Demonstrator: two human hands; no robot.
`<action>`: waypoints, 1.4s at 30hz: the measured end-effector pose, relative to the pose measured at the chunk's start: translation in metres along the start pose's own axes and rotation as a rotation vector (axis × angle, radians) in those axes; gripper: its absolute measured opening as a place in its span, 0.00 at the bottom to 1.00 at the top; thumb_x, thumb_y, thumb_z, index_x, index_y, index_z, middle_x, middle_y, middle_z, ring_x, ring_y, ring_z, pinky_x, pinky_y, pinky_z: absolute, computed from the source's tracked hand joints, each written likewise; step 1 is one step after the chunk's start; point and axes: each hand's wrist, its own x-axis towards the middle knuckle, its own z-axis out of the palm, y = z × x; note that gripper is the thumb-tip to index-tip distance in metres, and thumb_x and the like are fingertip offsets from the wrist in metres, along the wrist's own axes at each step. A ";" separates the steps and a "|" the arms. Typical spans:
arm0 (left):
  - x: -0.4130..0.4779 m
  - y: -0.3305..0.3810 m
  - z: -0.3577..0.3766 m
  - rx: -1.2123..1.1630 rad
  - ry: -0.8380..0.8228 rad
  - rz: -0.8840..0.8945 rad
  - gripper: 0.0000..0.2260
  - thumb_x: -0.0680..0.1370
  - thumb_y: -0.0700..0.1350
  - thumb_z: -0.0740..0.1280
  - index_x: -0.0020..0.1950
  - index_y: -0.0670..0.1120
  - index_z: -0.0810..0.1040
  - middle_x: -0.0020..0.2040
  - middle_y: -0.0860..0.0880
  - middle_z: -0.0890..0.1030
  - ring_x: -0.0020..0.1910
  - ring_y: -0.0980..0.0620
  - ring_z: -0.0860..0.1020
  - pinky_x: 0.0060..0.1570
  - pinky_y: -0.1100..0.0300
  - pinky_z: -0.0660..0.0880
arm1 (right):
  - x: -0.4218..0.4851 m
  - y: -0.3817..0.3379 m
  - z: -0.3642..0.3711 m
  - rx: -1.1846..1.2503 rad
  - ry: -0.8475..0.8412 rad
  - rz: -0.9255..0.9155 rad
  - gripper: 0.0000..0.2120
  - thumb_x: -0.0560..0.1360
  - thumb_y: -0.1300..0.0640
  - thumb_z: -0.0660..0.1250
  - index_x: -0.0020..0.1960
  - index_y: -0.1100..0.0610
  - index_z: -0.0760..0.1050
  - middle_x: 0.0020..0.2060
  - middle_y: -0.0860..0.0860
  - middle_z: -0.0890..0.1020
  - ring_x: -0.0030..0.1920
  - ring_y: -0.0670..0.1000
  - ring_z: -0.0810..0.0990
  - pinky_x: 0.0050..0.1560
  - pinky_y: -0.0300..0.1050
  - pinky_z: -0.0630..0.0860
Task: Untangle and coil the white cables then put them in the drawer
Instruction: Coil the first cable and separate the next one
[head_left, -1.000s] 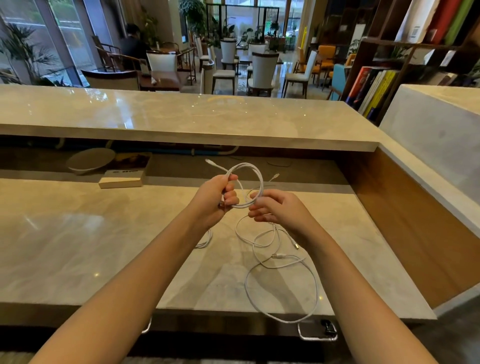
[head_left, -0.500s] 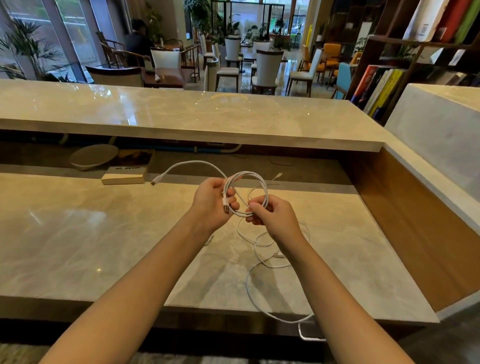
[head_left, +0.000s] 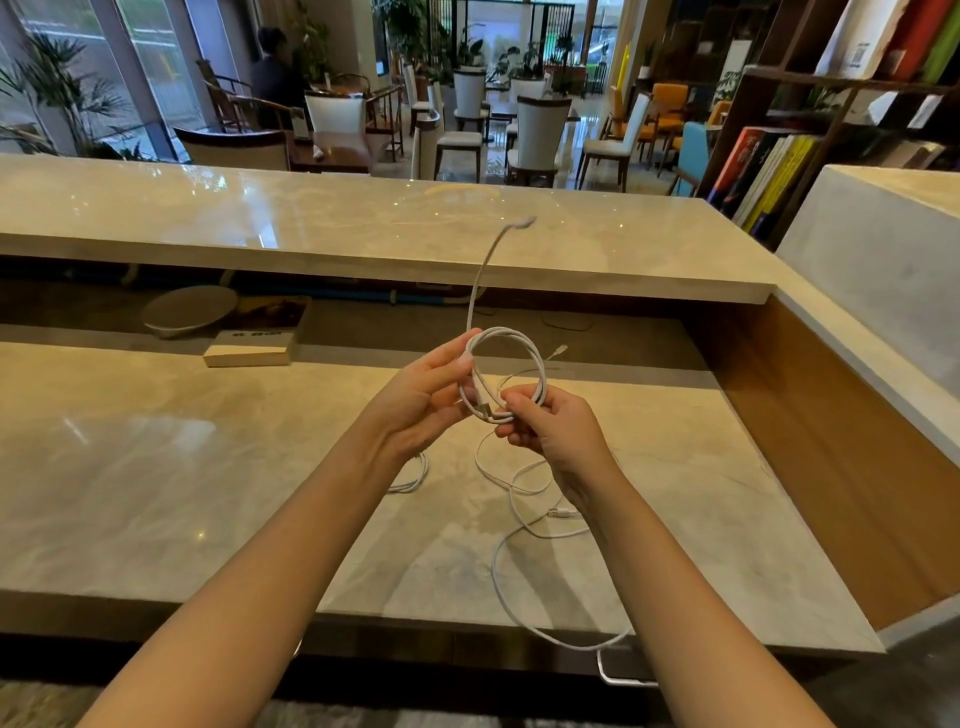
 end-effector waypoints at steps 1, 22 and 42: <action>0.000 0.001 0.001 0.078 0.020 0.041 0.14 0.77 0.36 0.63 0.61 0.46 0.77 0.40 0.47 0.75 0.35 0.54 0.74 0.40 0.61 0.77 | 0.000 -0.001 0.000 0.004 0.001 -0.003 0.03 0.76 0.61 0.65 0.47 0.59 0.77 0.34 0.53 0.81 0.32 0.47 0.80 0.38 0.38 0.78; 0.007 -0.014 0.016 0.762 0.627 0.469 0.11 0.73 0.33 0.67 0.51 0.47 0.75 0.40 0.51 0.76 0.39 0.54 0.75 0.36 0.67 0.74 | 0.006 0.008 0.009 -0.120 0.070 -0.144 0.05 0.76 0.63 0.64 0.46 0.58 0.78 0.37 0.53 0.81 0.37 0.47 0.78 0.39 0.38 0.76; 0.005 -0.029 -0.015 0.571 0.440 0.125 0.07 0.77 0.37 0.66 0.54 0.41 0.74 0.45 0.40 0.82 0.40 0.50 0.83 0.35 0.64 0.78 | 0.007 0.019 0.006 0.355 -0.227 0.256 0.05 0.78 0.64 0.59 0.49 0.58 0.72 0.27 0.50 0.74 0.31 0.46 0.72 0.40 0.43 0.68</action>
